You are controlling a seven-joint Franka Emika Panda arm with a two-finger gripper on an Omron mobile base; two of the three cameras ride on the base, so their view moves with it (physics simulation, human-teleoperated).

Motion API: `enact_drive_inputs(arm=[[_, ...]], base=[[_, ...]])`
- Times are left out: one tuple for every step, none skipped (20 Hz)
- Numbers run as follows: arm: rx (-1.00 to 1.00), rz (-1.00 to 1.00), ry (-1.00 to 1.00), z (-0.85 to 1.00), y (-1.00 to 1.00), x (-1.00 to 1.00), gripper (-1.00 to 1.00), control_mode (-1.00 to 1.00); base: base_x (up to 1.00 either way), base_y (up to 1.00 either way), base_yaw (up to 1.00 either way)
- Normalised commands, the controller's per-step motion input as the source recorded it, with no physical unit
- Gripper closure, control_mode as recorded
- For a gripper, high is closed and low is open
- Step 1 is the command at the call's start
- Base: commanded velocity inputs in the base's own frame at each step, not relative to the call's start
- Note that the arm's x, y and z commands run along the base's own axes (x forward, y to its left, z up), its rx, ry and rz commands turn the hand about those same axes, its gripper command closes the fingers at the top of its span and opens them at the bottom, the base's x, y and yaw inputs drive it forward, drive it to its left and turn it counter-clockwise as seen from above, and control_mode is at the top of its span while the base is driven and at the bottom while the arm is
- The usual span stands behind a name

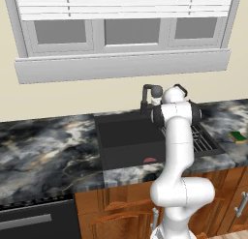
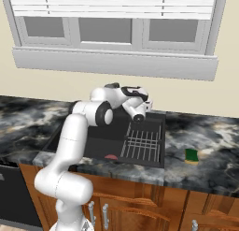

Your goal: Soak the sponge with water for a few seconds and then drop it inside the sink.

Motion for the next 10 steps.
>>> enact_drive_inputs(arm=[[0.00,0.00,0.00,-0.09,-0.46,0.17,-1.00,-1.00],[0.00,0.00,0.01,-0.09,-0.46,0.19,-1.00,-1.00],[0.00,0.00,0.02,-0.11,-0.44,0.19,-1.00,-1.00],[0.00,0.00,0.03,-0.14,-0.45,0.19,-1.00,-1.00],[0.00,0.00,0.02,-0.16,-0.46,0.19,-1.00,-1.00],[0.00,0.00,0.03,-0.17,-0.46,0.17,-1.00,-1.00],[0.00,0.00,0.02,-0.19,-0.48,0.15,-1.00,-1.00],[0.00,0.00,0.02,-0.21,-0.49,0.13,-1.00,-1.00],[0.00,0.00,0.02,-0.21,-0.50,0.11,-1.00,-1.00],[0.00,0.00,0.01,-0.21,-0.49,0.10,-1.00,-1.00]], base=[[0.00,0.00,0.00],[0.00,0.00,0.00],[0.00,0.00,0.00],[0.00,0.00,0.00],[0.00,0.00,0.00],[0.00,0.00,0.00],[0.00,0.00,0.00],[0.00,0.00,0.00],[0.00,0.00,0.00],[0.00,0.00,0.00]])
